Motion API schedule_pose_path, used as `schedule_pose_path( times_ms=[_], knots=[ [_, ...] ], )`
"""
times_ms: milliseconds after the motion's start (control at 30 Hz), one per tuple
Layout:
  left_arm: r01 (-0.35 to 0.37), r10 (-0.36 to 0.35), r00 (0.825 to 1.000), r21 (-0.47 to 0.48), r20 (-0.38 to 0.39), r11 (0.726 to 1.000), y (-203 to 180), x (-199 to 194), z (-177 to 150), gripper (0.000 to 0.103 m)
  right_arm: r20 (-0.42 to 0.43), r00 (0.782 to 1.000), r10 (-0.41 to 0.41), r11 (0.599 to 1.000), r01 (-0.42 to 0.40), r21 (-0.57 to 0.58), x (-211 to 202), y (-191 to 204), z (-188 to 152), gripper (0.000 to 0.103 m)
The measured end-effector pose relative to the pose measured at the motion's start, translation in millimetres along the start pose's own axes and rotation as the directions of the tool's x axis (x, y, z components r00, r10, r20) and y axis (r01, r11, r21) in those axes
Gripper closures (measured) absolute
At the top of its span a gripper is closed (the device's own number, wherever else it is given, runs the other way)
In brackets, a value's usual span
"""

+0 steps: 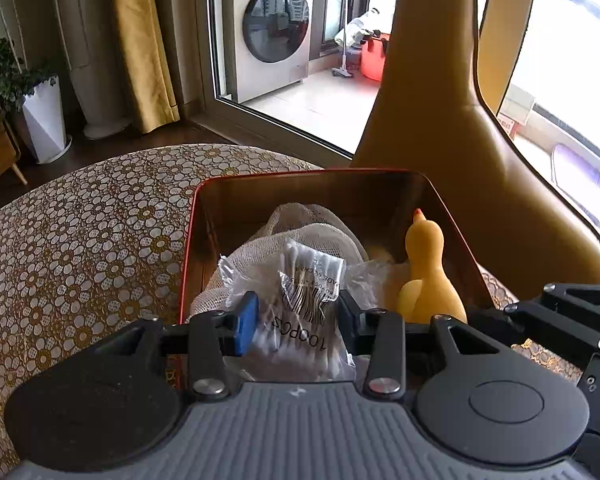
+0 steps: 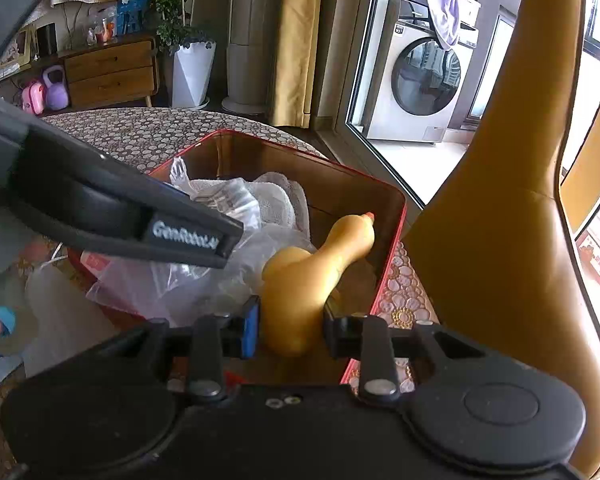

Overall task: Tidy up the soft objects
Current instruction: 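Open both grippers to drop the duck and swab bag into the box, then withdraw both open grippers from the box back over the table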

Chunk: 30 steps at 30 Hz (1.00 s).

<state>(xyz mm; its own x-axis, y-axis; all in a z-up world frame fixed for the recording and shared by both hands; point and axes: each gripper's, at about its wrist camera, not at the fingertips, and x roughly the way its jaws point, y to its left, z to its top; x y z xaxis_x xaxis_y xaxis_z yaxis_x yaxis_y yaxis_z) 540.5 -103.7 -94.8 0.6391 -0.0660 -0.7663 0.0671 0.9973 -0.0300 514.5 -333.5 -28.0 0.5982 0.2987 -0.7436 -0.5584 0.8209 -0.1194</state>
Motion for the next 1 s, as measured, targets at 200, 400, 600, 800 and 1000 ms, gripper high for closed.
schedule_pose_path(
  times_ms=[200, 400, 600, 800, 1000],
  knots=[
    [-0.01, 0.009, 1.0, 0.028, 0.013, 1.0, -8, -5, -5, 0.032, 0.0, 1.0, 0.003, 1.0, -0.003, 0.001, 0, 0, 1, 0.068],
    [0.004, -0.005, 1.0, 0.029, 0.027, 1.0, -6, -18, -5, 0.031, 0.013, 1.0, 0.0, 1.0, 0.0, 0.004, -7, 1, -3, 0.06],
    [0.007, -0.009, 0.998, 0.028, 0.057, 1.0, 2, -52, -5, 0.031, 0.036, 0.999, 0.0, 1.0, -0.001, 0.029, -31, 3, -1, 0.055],
    [0.012, -0.016, 0.995, 0.037, 0.097, 0.999, 11, -102, -12, 0.031, 0.065, 0.998, 0.001, 0.999, -0.004, 0.045, -69, 14, -4, 0.051],
    [0.012, -0.019, 0.991, 0.049, 0.135, 0.999, 18, -155, -26, 0.031, 0.093, 0.996, 0.007, 0.997, -0.013, 0.07, -111, 27, -5, 0.048]
  ],
)
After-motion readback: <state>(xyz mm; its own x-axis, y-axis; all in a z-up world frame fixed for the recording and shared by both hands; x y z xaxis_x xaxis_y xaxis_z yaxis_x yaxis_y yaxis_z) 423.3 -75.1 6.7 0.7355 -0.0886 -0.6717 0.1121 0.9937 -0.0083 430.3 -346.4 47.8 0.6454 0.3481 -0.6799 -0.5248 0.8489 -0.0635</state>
